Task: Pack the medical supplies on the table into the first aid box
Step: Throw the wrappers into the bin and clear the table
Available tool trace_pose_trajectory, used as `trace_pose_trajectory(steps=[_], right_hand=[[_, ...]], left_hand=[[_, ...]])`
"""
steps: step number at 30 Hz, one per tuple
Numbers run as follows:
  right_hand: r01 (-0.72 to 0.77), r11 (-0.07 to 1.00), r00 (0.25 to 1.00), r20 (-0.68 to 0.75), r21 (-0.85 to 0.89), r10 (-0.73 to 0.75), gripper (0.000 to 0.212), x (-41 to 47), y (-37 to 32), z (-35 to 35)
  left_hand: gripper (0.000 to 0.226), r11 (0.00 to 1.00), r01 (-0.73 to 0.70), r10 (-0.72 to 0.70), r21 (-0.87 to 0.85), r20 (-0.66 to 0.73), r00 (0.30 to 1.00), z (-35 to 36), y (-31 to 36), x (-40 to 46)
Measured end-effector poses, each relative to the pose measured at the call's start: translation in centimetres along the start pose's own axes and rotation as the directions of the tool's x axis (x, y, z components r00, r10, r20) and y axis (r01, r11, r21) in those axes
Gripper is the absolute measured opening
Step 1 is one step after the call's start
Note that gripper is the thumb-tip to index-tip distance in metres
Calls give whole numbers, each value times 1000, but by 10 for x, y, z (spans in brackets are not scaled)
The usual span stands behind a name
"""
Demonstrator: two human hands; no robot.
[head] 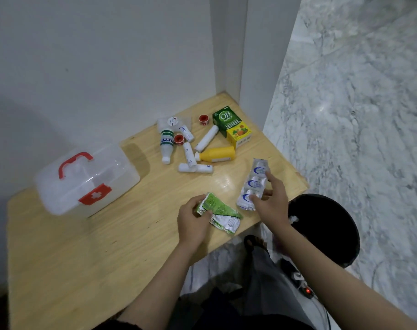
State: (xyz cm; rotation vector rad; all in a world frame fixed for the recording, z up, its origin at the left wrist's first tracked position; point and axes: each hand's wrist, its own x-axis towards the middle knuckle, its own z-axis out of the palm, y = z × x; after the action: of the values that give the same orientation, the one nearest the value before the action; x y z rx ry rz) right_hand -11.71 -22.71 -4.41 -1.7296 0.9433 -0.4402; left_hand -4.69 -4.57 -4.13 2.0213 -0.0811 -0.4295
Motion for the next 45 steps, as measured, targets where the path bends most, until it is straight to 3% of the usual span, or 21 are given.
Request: trace_pose_trajectory(steps=[8, 14, 17, 22, 27, 36, 39, 42, 45], right_hand=[[-83, 995, 994, -72, 58, 88, 70, 2, 13, -49], [-146, 985, 958, -235, 89, 163, 73, 5, 45, -107], [-201, 974, 910, -348, 103, 225, 73, 1, 66, -136], [-315, 940, 768, -547, 127, 332, 68, -9, 94, -170], [-478, 871, 710, -534, 113, 459, 70, -13, 149, -193], [-576, 814, 712, -443, 76, 545, 66, 12, 217, -215], [-619, 786, 716, -418, -11, 558, 64, 20, 229, -219], [-632, 774, 711, -414, -24, 568, 62, 25, 238, -223], [-632, 775, 710, -413, -18, 570, 62, 27, 240, -226]], left_hand=[[41, 995, -45, 54, -86, 110, 992, 40, 26, 14], [35, 985, -161, 174, -70, 286, 942, 100, 66, 22], [34, 974, -225, 219, -31, 396, 892, 142, 81, 23], [38, 917, -392, 278, 71, 590, 758, 212, 100, 14], [39, 846, -503, 208, 177, 759, 617, 286, 94, 0], [34, 826, -478, -1, 298, 849, 528, 376, 66, -5], [46, 796, -468, -143, 383, 871, 469, 396, 59, -1], [54, 748, -483, -212, 455, 854, 475, 408, 55, 5], [54, 745, -490, -194, 452, 850, 490, 407, 58, 6]])
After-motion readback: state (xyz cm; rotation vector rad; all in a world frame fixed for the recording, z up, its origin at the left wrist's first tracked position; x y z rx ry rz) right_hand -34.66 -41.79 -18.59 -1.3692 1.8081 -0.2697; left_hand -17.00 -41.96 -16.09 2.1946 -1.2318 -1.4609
